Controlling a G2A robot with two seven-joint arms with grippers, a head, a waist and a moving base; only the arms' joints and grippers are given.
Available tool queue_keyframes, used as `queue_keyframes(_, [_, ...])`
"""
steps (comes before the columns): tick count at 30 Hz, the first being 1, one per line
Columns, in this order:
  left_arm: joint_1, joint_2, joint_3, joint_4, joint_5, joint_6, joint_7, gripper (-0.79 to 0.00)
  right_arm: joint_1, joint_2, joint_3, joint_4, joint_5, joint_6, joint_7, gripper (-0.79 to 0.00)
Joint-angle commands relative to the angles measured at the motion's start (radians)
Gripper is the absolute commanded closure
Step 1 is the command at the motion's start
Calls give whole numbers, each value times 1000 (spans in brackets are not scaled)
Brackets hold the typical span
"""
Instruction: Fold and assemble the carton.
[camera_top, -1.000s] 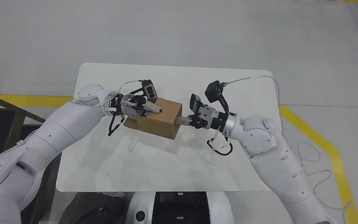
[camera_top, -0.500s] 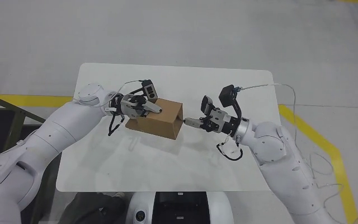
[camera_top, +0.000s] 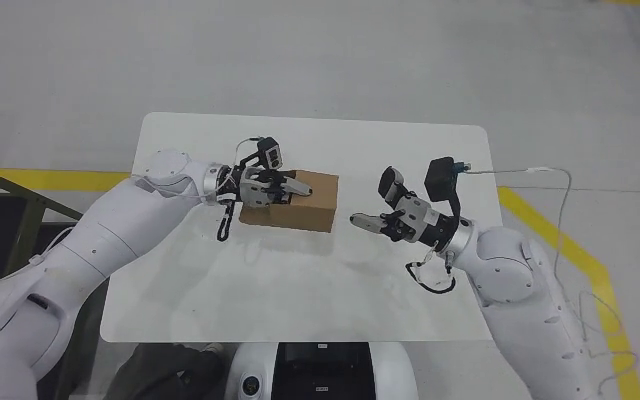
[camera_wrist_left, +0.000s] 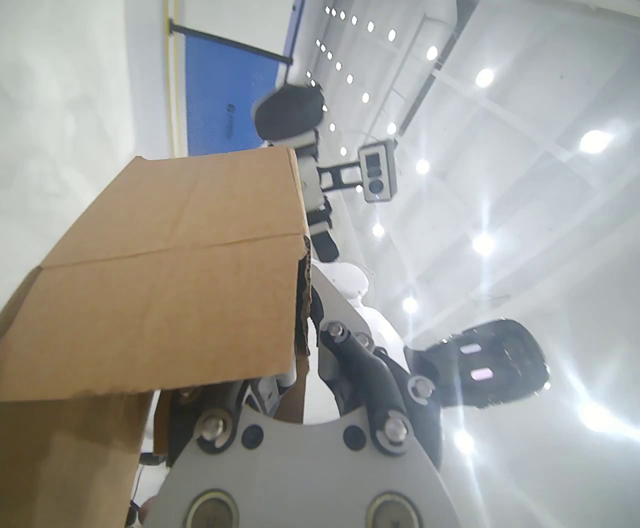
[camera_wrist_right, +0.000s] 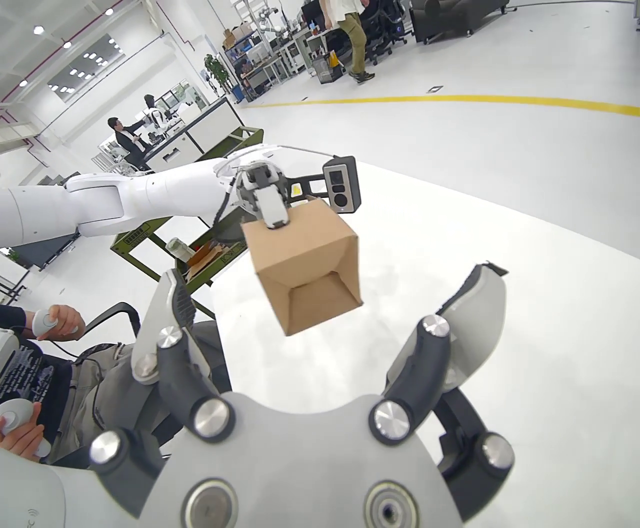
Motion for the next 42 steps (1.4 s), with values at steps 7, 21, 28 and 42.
queue_keyframes(7, [9, 2, -12, -79, 289, 120, 243, 0, -25, 7, 10, -35, -43, -7, -11, -785])
queue_keyframes(21, [17, 41, -55, -249, 628, 526, 285, 0, -54, 18, 21, -63, -70, -14, -6, -785])
queue_keyframes(28, [3, 42, -42, -308, 759, 692, 265, 0, -60, 23, 21, -64, -65, -8, 3, -785])
queue_keyframes(42, [-95, -54, 69, -301, 902, 835, 217, -785, -55, 31, 19, -42, -31, 11, 13, -785])
